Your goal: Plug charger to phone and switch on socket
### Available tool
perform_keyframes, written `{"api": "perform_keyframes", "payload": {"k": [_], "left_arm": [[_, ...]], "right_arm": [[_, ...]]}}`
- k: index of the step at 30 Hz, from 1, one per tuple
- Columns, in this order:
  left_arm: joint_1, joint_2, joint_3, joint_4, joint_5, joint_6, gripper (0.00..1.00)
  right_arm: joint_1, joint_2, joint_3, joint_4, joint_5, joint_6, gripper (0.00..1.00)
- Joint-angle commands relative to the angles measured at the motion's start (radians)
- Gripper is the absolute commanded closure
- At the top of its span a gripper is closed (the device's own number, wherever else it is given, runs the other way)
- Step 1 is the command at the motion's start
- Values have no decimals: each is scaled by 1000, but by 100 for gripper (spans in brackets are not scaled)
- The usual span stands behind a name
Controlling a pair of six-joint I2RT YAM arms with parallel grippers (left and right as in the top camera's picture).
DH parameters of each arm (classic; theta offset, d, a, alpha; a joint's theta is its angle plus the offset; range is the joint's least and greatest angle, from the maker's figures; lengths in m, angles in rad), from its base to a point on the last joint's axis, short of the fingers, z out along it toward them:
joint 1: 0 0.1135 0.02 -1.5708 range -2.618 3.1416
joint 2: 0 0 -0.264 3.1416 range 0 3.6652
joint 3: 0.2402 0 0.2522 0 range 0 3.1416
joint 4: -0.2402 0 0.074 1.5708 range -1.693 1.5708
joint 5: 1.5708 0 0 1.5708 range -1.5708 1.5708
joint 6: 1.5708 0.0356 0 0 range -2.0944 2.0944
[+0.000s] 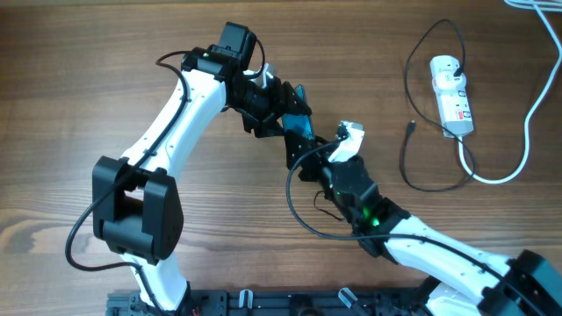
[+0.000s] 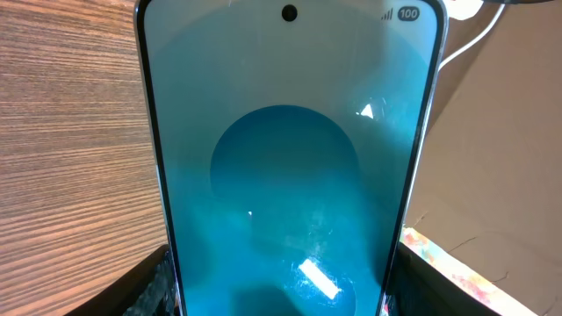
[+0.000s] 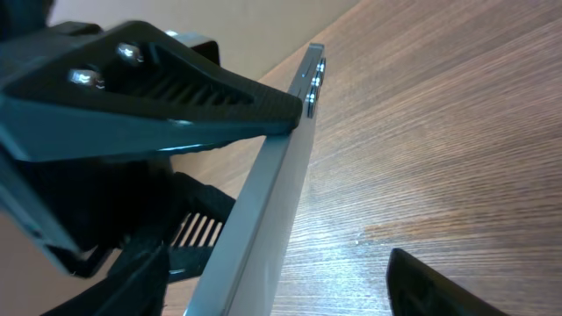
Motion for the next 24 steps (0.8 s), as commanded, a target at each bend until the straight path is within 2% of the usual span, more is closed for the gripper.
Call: {"api": "perform_keyframes", "payload": {"k": [1,3,6,8,13,15,20,24], "left_arm": [[-5,-22,25,6,9,-10,55],[-5,-22,25,6,9,-10,55],[-5,-22,25,6,8,-10,55],[-5,-22,25,6,5,-10,54],[-6,-22,25,6,5,-10,54],[-7,-22,25,6,5,-10,54],[-21,-22,25,6,-18,-10,54],[-31,-22,25,6,-37,-10,54]], "right_arm": [[10,60,72,8,17,1,27],[10,76,83,7,16,2,36],[10,76,83,16,18,3,43],[10,76,83,20,16,8,57],[10,76,83,22,16,32,59],[10,76,83,23,9,32,65],[10,76,83,19,-7,31,69],[10,76,83,3,-8,31,78]]}}
